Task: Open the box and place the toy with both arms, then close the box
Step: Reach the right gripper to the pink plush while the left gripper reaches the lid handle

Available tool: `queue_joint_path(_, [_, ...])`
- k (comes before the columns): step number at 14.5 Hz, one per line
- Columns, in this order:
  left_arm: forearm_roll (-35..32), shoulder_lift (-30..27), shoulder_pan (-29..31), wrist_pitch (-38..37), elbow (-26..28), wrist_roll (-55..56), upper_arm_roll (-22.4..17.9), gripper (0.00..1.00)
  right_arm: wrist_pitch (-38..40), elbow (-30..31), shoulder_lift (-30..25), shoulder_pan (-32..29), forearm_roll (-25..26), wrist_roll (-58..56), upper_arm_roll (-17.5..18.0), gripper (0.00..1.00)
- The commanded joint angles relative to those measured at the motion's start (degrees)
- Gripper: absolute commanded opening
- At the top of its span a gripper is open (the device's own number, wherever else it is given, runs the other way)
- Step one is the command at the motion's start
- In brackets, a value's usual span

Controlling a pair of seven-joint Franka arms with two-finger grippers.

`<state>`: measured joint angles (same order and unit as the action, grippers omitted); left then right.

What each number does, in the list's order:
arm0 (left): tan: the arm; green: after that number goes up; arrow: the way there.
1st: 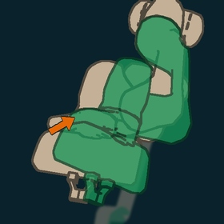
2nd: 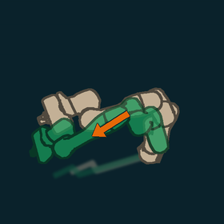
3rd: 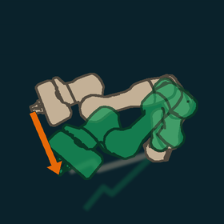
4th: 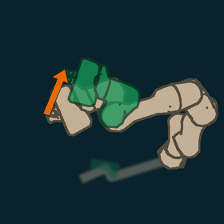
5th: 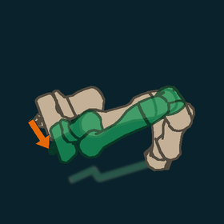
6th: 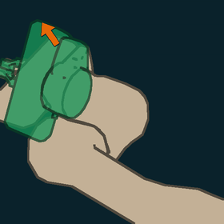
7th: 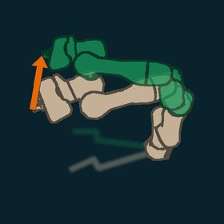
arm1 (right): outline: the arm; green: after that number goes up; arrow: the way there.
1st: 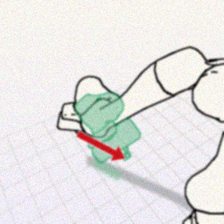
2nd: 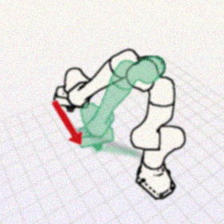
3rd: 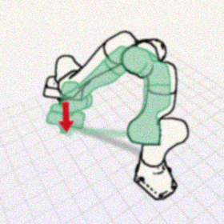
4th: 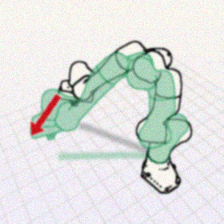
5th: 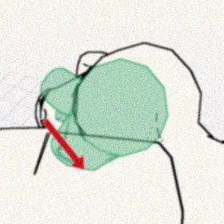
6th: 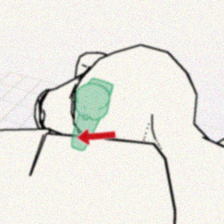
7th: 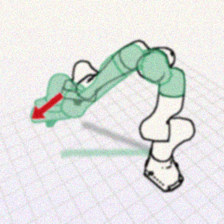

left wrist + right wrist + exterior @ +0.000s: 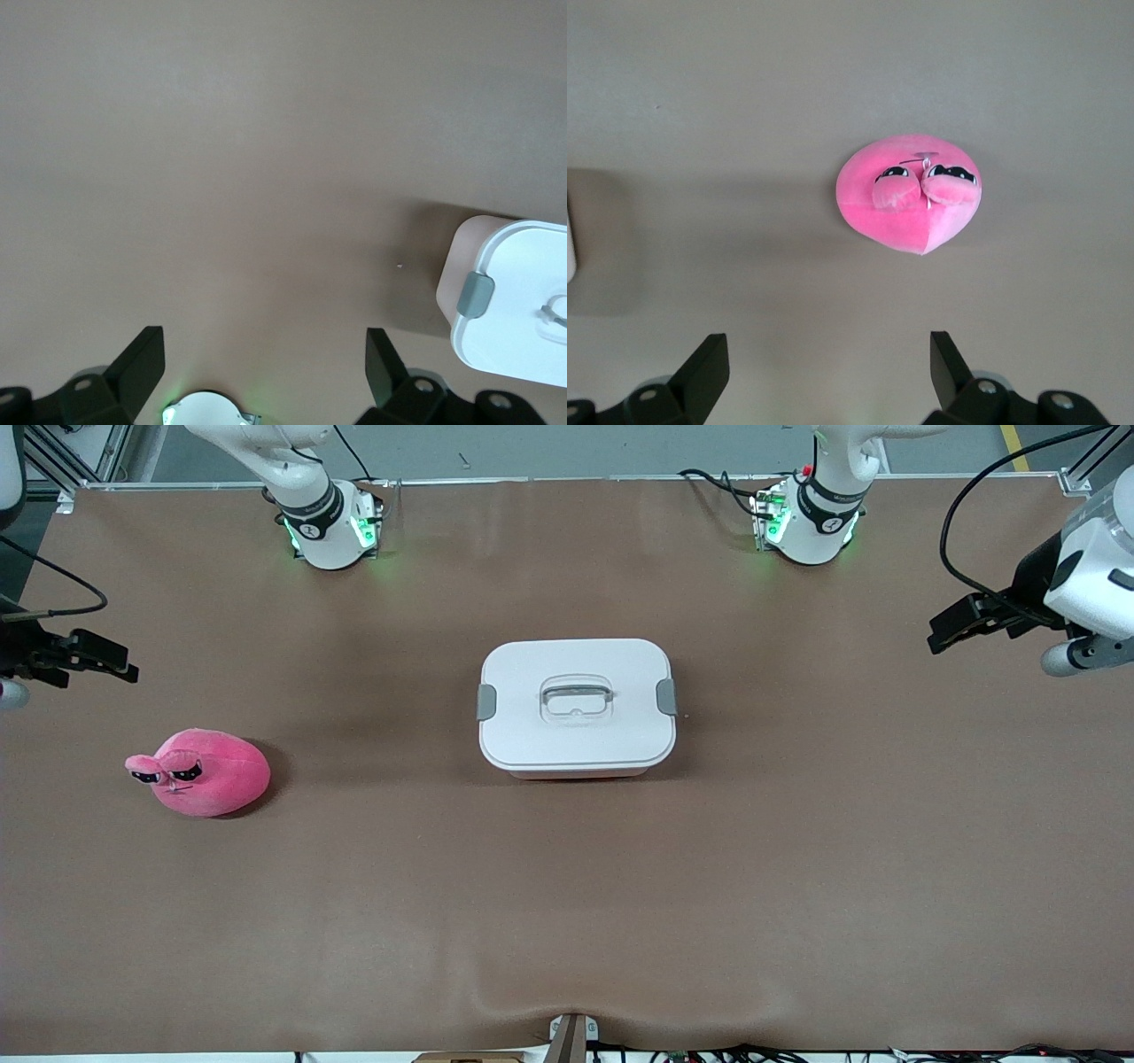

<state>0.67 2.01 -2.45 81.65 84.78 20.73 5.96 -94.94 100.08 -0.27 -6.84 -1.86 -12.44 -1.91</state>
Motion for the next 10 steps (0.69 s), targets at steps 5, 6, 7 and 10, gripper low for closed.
queue_joint_path(5, [-0.1,2.6,-3.3,0.7,-1.6,10.7,1.1,1.00,-13.3,9.9,-1.3,-4.4,0.8,-11.8,0.6,1.00])
queue_joint_path(6, [-0.1,2.7,-3.4,1.0,-1.6,12.6,1.2,1.00,-14.8,11.1,-1.3,-5.0,0.8,-13.0,0.6,1.00])
queue_joint_path(7, [0.3,3.2,-4.1,1.3,-1.6,14.1,1.2,1.00,-15.4,11.6,-1.2,-5.1,0.8,-15.0,0.6,1.00])
queue_joint_path(10, [0.9,3.7,-5.3,2.7,-1.5,19.2,1.2,1.00,-18.2,13.6,-0.5,-4.6,2.3,-23.3,0.7,1.00])
